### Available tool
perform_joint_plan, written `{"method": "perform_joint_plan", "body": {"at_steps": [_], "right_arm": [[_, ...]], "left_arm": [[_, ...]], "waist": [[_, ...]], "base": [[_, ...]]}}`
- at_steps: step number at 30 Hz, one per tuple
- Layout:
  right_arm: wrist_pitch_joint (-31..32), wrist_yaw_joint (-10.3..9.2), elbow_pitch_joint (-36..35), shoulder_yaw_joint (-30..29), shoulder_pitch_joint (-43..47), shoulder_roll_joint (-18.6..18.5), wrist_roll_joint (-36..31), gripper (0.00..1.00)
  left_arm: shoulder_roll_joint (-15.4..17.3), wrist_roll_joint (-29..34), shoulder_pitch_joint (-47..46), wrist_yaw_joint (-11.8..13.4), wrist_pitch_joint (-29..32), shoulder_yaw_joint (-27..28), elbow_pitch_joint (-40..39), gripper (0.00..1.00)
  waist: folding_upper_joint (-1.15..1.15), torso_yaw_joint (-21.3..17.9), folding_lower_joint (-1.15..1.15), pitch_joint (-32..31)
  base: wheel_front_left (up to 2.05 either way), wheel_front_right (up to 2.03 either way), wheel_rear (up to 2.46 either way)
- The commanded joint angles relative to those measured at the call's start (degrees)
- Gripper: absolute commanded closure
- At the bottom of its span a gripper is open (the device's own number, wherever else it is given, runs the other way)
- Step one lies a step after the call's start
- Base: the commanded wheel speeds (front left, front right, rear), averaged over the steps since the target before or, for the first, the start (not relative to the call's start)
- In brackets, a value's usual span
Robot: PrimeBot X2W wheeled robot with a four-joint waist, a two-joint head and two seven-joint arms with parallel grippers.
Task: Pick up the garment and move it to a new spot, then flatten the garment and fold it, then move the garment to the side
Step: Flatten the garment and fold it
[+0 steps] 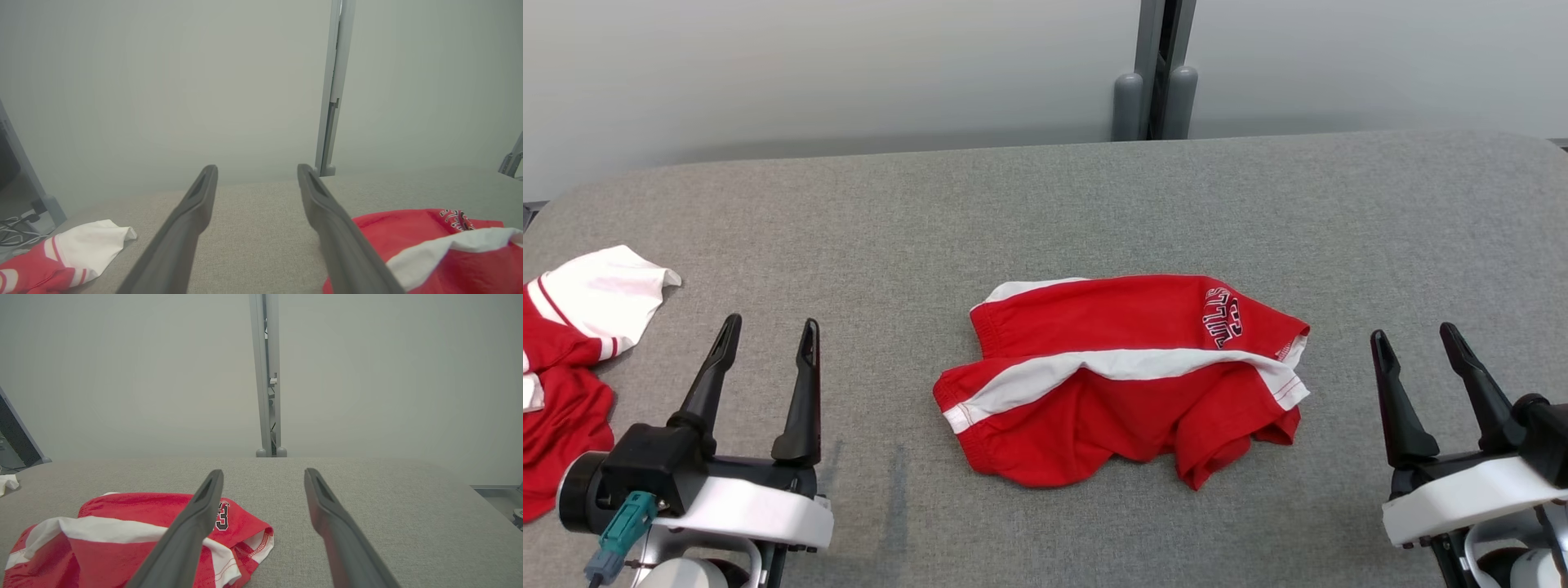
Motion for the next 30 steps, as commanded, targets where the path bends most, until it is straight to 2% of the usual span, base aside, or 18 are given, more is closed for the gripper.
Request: {"method": "perform_joint_plan", "body": {"at_steps": [1, 18, 24, 30], "right_arm": [[0.23, 0.01, -0.12, -0.27, 0.49, 0.05, -0.1, 0.0], [-0.09, 0.01, -0.22, -0.64, -0.03, 0.44, 0.33, 0.0], [-0.45, 0.01, -0.08, -0.54, -0.57, 0.57, 0.33, 0.0], [-1.07, 0.01, 0.69, 0.84, -1.72, 0.85, 0.67, 0.0]], "left_arm": [[0.3, -0.05, 0.48, 0.4, 0.41, -0.01, -0.12, 0.0], [0.66, -0.32, -0.12, 0.65, 1.72, -0.77, -0.27, 0.0], [-0.28, -2.26, -2.79, -2.72, 6.87, -4.55, 0.72, 0.0], [-2.42, -7.36, -4.15, -7.09, 12.47, -7.71, 5.15, 0.0]], "waist": [[0.0, -0.01, 0.0, -0.05], [0.0, 0.21, 0.0, 0.01], [0.0, 0.11, 0.0, 1.13], [0.0, -1.59, 0.0, 2.86]], "base": [[0.0, 0.0, 0.0], [0.0, 0.0, 0.0], [0.0, 0.0, 0.0], [0.0, 0.0, 0.0]]}}
